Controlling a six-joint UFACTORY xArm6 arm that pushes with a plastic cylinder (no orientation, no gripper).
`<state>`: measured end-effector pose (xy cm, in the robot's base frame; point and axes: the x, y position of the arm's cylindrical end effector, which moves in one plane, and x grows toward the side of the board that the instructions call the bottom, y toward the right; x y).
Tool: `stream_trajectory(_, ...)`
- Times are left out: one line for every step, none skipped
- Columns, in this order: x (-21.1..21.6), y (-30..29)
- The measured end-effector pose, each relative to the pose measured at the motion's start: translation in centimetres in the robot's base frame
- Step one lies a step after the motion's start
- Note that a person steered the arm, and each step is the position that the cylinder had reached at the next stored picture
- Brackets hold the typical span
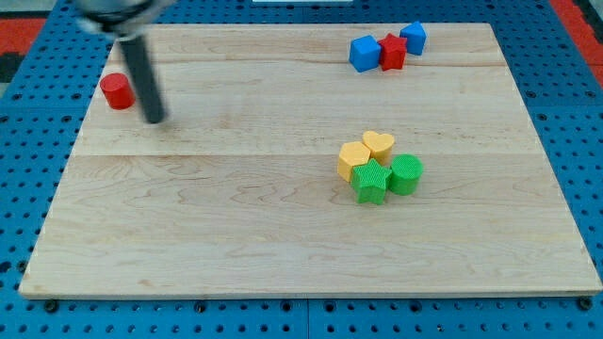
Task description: Slide the red circle below the red star
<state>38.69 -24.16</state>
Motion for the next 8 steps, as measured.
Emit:
stream_trajectory(-3.5,-3.8)
stream_trajectory(-7.1,-1.3)
stream_trajectory(-7.3,0.7)
stream_trajectory(-7.6,14.3)
stream_trajectory(-7.8,20.8)
stream_trajectory(-8.7,13.3)
stream_trajectory(-11.8,21.2)
stream_trajectory(-10.3,30.8)
